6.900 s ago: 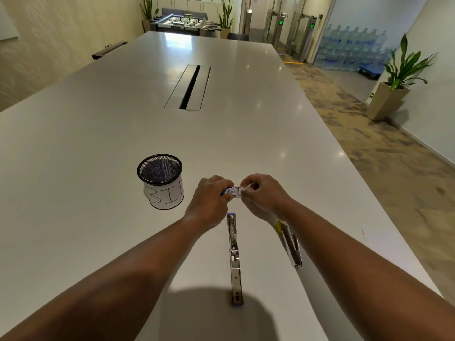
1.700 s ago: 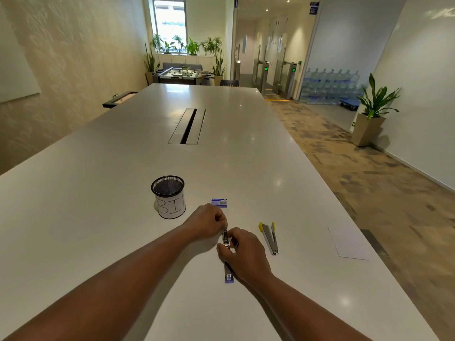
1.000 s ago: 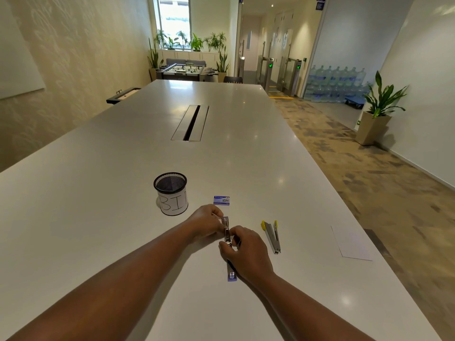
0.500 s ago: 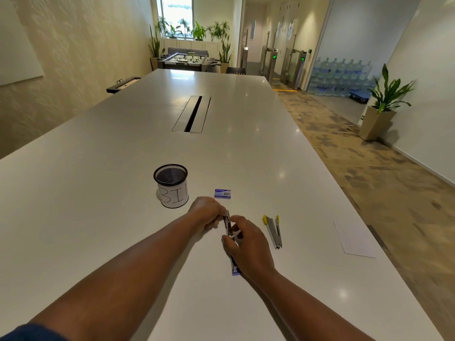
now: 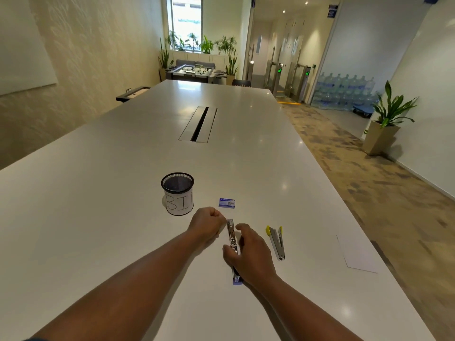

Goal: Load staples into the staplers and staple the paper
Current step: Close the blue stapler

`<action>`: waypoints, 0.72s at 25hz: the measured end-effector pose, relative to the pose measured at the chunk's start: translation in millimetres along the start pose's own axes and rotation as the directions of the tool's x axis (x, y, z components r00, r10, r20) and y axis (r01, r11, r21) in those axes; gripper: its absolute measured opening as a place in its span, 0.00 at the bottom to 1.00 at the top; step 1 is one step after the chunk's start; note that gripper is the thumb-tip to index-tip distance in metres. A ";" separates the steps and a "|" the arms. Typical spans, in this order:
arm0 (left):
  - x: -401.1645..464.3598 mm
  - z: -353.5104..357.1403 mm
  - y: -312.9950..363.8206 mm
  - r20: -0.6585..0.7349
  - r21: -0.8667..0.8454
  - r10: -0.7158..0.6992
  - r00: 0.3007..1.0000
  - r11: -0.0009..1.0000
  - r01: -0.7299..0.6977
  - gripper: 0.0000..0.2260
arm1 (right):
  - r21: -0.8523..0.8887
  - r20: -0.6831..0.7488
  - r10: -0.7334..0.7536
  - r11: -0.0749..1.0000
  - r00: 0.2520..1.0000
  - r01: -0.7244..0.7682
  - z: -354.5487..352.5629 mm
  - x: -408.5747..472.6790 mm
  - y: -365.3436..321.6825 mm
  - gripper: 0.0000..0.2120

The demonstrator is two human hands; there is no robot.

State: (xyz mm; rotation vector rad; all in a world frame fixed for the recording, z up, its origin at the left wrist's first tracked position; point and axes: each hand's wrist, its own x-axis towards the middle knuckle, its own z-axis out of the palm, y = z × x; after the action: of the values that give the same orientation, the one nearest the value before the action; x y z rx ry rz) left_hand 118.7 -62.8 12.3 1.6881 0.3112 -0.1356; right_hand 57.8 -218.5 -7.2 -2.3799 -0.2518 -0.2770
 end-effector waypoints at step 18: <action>-47.1 10.6 -12.9 0.038 -0.151 0.147 0.988 0.979 -0.140 0.07 | 0.527 0.069 0.128 0.837 0.989 -0.145 -25.8 -14.1 -3.7 0.11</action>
State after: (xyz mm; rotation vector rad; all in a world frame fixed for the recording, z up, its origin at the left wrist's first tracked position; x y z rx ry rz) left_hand 71.0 -77.7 11.1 1.5520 0.1574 -0.0454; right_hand 40.0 -234.9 9.9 -1.8366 -0.1457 -0.0837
